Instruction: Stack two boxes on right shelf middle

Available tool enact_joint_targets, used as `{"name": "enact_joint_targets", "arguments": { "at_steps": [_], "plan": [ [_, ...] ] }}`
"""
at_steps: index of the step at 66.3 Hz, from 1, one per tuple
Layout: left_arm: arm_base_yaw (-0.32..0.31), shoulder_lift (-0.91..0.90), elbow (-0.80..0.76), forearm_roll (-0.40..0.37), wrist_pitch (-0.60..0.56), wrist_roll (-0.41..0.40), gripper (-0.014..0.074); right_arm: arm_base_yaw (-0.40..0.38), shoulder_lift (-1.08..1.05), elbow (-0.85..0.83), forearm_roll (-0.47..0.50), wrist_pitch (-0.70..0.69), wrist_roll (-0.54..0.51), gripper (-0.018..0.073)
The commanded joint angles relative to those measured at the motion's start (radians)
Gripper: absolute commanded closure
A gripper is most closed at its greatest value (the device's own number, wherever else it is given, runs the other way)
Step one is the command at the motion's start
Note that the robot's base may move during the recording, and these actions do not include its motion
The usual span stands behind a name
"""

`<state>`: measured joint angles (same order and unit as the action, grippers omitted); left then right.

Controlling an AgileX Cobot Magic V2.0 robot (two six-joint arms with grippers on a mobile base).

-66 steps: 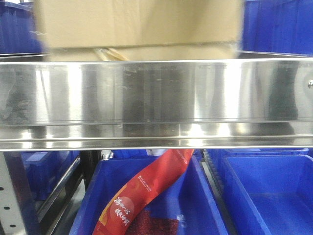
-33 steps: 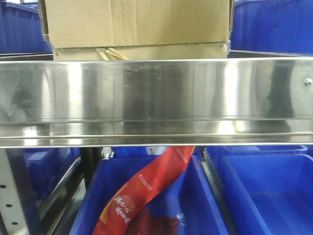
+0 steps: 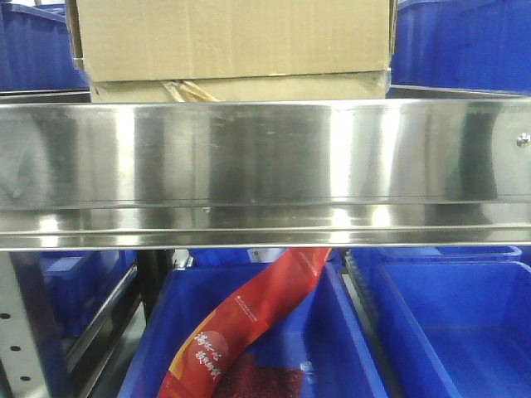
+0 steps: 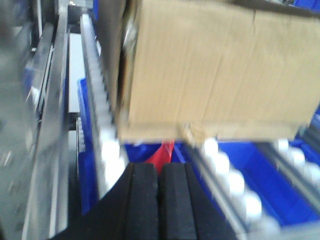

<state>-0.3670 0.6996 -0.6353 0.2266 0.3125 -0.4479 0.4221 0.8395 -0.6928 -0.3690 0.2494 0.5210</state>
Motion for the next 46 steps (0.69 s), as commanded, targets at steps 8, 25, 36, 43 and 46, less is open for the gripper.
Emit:
{"name": "enact_joint_targets", "arguments": {
  "at_steps": [8,25,36,43,46],
  "plan": [
    [0.005,-0.192,0.093,-0.003,-0.004,-0.008,0.0707,-0.003,-0.173,0.078,-0.013,-0.019,-0.006,0.0724],
    [0.005,-0.32,0.097,-0.003,-0.009,-0.008,0.0707,-0.003,-0.291,0.078,-0.013,-0.033,-0.006,0.0724],
    [0.005,-0.338,0.097,-0.003,-0.009,-0.008,0.0707,-0.003,-0.298,0.078,-0.013,-0.07,-0.006,0.0724],
    [0.005,-0.338,0.097,-0.003,-0.009,-0.008,0.0707,-0.003,-0.302,0.078,-0.013,-0.067,-0.006,0.0724],
    [0.005,-0.338,0.097,-0.003,-0.009,-0.008,0.0707,-0.005,-0.306,0.08,-0.013,-0.066,-0.006,0.0724]
  ]
}}
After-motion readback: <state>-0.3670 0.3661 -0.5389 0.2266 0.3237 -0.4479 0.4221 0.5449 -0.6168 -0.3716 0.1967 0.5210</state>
